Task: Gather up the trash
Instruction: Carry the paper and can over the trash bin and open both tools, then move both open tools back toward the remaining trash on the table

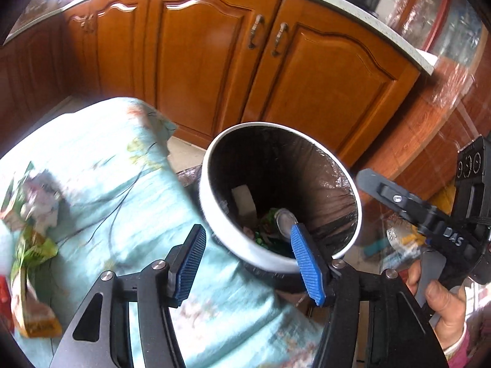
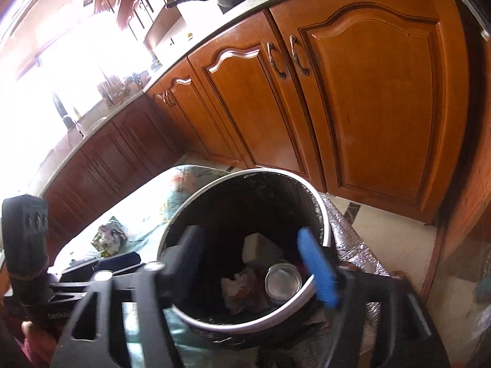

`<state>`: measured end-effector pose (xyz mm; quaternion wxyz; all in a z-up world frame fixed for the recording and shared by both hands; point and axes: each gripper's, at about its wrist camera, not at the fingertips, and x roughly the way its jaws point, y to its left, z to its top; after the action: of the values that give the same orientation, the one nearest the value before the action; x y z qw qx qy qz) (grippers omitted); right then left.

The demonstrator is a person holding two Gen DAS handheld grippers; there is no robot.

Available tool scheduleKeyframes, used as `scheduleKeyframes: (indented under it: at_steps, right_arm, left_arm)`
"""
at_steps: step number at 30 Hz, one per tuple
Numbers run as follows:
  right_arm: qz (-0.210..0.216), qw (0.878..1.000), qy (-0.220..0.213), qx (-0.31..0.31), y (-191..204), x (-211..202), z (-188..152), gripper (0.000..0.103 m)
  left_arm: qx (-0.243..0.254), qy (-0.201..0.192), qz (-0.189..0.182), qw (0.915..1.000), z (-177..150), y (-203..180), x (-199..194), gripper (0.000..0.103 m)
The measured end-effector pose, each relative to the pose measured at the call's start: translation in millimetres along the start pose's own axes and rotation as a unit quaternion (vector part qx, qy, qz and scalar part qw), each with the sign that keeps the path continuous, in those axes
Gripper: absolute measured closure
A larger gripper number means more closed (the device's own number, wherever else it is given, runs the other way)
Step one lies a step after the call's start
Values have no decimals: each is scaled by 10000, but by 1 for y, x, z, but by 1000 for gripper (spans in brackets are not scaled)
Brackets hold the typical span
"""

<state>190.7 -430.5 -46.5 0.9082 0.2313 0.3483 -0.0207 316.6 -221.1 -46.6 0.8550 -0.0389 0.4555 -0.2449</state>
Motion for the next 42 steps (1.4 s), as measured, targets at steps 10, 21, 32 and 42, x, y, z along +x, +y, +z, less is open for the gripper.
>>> scheduleKeyframes:
  at_steps: [10, 21, 32, 42]
  right_arm:
    - [446, 9988, -33, -177, 57, -13, -32, 4]
    - [969, 9934, 541, -298, 115, 12, -68, 4]
    - [1293, 9847, 1071, -476, 163, 34, -95, 4]
    - [1718, 9716, 1575, -396, 203, 73, -102, 4]
  left_arm:
    - [-584, -372, 445, 9966, -59, 45, -64, 39]
    - [-1563, -591, 922, 9816, -112, 118, -139, 37]
    - [-2091, -740, 1242, 9671, -147, 160, -181, 37]
    - [-2401, -934, 1430, 9556, -150, 195, -198, 32]
